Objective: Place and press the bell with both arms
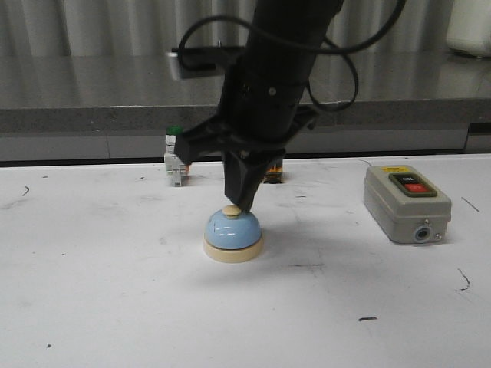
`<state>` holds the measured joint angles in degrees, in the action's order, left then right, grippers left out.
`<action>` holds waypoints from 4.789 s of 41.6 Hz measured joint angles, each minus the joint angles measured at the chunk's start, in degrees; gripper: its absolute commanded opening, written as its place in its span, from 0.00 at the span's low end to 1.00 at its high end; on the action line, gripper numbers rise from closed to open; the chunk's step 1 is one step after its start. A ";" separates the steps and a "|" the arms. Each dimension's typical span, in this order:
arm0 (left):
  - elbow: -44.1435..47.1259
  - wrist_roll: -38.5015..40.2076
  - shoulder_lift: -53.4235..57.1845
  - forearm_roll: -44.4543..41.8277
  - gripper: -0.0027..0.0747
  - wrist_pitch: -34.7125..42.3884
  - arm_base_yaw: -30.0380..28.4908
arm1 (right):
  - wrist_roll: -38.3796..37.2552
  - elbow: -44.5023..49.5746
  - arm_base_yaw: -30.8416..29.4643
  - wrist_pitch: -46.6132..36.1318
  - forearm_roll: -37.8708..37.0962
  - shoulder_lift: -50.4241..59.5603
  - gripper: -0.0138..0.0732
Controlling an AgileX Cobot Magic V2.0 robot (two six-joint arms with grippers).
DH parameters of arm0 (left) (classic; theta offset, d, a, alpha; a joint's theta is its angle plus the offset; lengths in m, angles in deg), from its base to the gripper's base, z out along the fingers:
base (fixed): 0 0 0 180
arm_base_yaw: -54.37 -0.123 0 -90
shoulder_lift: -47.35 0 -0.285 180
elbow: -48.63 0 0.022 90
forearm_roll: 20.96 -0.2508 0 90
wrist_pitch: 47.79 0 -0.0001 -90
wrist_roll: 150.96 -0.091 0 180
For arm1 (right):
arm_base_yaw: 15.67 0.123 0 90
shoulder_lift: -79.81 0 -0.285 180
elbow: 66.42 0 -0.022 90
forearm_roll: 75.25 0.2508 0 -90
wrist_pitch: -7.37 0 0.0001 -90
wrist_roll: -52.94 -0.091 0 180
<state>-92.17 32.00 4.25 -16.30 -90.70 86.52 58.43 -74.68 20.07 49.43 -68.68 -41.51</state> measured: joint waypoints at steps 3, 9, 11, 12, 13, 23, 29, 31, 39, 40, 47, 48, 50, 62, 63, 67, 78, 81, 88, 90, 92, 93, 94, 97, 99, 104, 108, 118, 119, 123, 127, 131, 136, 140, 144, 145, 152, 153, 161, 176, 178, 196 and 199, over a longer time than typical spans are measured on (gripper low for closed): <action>0.00 0.00 0.00 0.00 0.75 0.00 0.00 | 0.14 -0.27 0.00 -0.37 0.00 -0.65 0.09; 0.08 0.00 0.00 0.09 0.75 0.00 0.00 | 0.14 -0.46 0.00 1.58 0.00 -0.13 0.09; 0.08 0.00 0.00 0.09 0.75 0.00 0.00 | 0.14 -0.46 0.00 2.65 -0.13 0.66 0.09; 0.08 0.00 0.00 0.09 0.75 0.00 0.00 | 0.14 -0.46 0.00 3.28 -0.11 1.41 0.09; 0.08 0.00 0.00 0.09 0.75 0.00 0.00 | 0.14 -0.46 0.00 3.65 -0.11 2.16 0.09; 0.08 0.00 0.00 0.09 0.75 0.00 0.00 | 0.14 0.04 -0.16 5.26 -0.19 14.56 0.09; 0.08 0.00 0.00 0.09 0.75 0.00 0.00 | 0.14 4.08 -1.79 5.55 -0.19 23.66 0.09; 0.08 0.00 0.00 0.09 0.75 0.00 0.00 | 0.14 6.09 -2.89 5.67 -0.19 27.28 0.09; 0.08 0.00 0.00 0.09 0.75 0.04 0.00 | 0.14 14.54 -6.96 6.31 -0.41 39.30 0.09; 0.08 0.00 0.00 0.09 0.75 0.04 0.00 | 0.14 15.48 -7.36 6.35 -0.54 41.24 0.09; 0.08 0.00 0.00 0.09 0.75 0.04 0.00 | 0.14 23.26 -8.04 6.69 -2.83 52.51 0.09; 0.08 0.00 0.00 0.09 0.75 0.04 0.00 | 0.14 24.24 -8.07 6.69 -3.12 54.46 0.09; 0.08 0.00 0.00 0.09 0.75 0.04 0.00 | 0.14 26.46 -8.07 6.81 -3.26 57.36 0.09; 0.08 0.00 0.00 0.09 0.75 0.04 0.00 | -0.80 38.01 -8.07 8.47 -3.41 74.78 0.09; 0.08 0.00 0.00 0.09 0.75 0.04 0.00 | -0.80 38.60 -8.07 8.76 -3.41 76.19 0.09; 0.08 0.00 0.00 0.09 0.75 0.04 0.00 | -0.80 40.93 -8.07 9.39 -3.51 79.72 0.09; 0.08 0.00 0.00 0.09 0.75 0.58 0.00 | -0.80 42.83 -8.07 9.88 -3.51 82.74 0.09; 0.08 0.00 0.00 0.09 0.70 1.02 0.00 | -0.80 42.83 -8.07 9.88 -3.51 82.74 0.09; 0.08 0.00 0.00 0.09 0.42 1.22 0.00 | -0.80 42.97 -8.07 9.88 -3.51 82.74 0.09; 0.08 0.00 0.00 0.09 0.37 1.22 0.00 | -0.80 42.97 -8.07 9.88 -3.51 82.74 0.09; 0.08 0.00 0.00 0.09 0.31 1.22 0.00 | -0.80 42.97 -8.07 9.88 -3.51 82.74 0.09; 0.08 0.00 0.00 0.09 0.29 1.22 0.00 | -0.80 42.97 -8.07 9.88 -3.51 82.74 0.09; 0.08 0.00 0.00 0.09 0.26 1.22 0.00 | -0.80 42.97 -8.07 9.88 -3.51 82.74 0.09; 0.08 0.00 0.00 0.09 0.18 1.22 0.00 | -0.80 42.97 -8.07 9.88 -3.51 82.74 0.09; 0.08 0.00 0.00 0.09 0.14 1.22 0.00 | -0.80 42.97 -8.07 9.88 -3.51 82.74 0.09; 0.08 0.00 0.00 0.09 0.04 1.22 0.00 | -0.80 42.97 -8.07 9.88 -3.51 82.74 0.09; 0.08 0.00 0.00 0.09 0.01 1.22 0.00 | -0.80 42.97 -8.07 9.88 -3.51 82.74 0.09; 0.34 0.00 1.73 -2.51 0.01 1.34 -2.35 | -0.80 42.97 -8.07 9.88 -3.51 82.74 0.09; 0.48 0.00 2.35 -2.66 0.01 1.46 -3.03 | -0.80 42.97 -8.07 9.88 -3.51 82.74 0.09; 2.16 0.00 5.14 -3.26 0.01 3.43 -6.83 | -0.80 42.97 -8.07 9.88 -3.51 82.74 0.09; 5.79 0.00 9.11 -3.51 0.01 7.41 -10.94 | -0.80 42.97 -8.07 9.88 -3.51 82.74 0.09; 10.71 0.00 13.89 -3.61 0.01 12.68 -15.96 | -0.80 42.97 -8.07 9.88 -3.51 82.78 0.09; 18.12 0.00 20.24 -3.61 0.01 18.99 -22.39 | -0.80 42.97 -8.07 9.88 -3.51 82.78 0.09; 24.16 0.00 24.90 -3.61 0.01 23.31 -27.14 | -0.80 42.97 -8.07 9.88 -3.51 82.78 0.09; 29.39 0.00 28.94 -3.64 0.01 26.81 -30.51 | -0.80 42.97 -8.07 9.88 -3.51 82.78 0.09; 30.88 0.00 30.02 -3.64 0.01 28.29 -31.65 | -0.80 42.97 -8.07 9.88 -3.51 82.78 0.09; 38.13 0.00 35.25 -3.64 0.01 34.53 -34.89 | -0.80 42.97 -8.07 9.88 -3.51 82.78 0.09; 38.27 0.00 35.50 -3.64 0.01 34.82 -35.01 | -0.80 42.97 -8.07 9.88 -3.51 82.78 0.09; 38.27 0.00 35.61 -3.64 0.01 39.45 -35.01 | -0.80 42.97 -8.07 9.88 -3.51 82.78 0.09; 38.27 0.00 35.61 -3.64 0.01 39.80 -35.01 | -0.80 42.97 -8.07 9.88 -3.51 82.78 0.09; 38.27 0.00 35.61 -3.64 0.01 39.90 -35.01 | -0.80 42.97 -8.07 9.88 -3.51 82.78 0.09; 38.27 0.00 35.61 -3.64 0.01 39.90 -35.01 | -0.80 42.97 -8.07 9.88 -3.51 82.78 0.09; 38.27 0.00 35.61 -3.64 0.01 39.90 -35.01 | -0.80 42.97 -8.07 9.88 -3.51 82.78 0.09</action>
<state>-53.90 32.00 39.87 -19.93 -50.80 51.51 57.63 -31.71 12.00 59.32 -72.19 41.26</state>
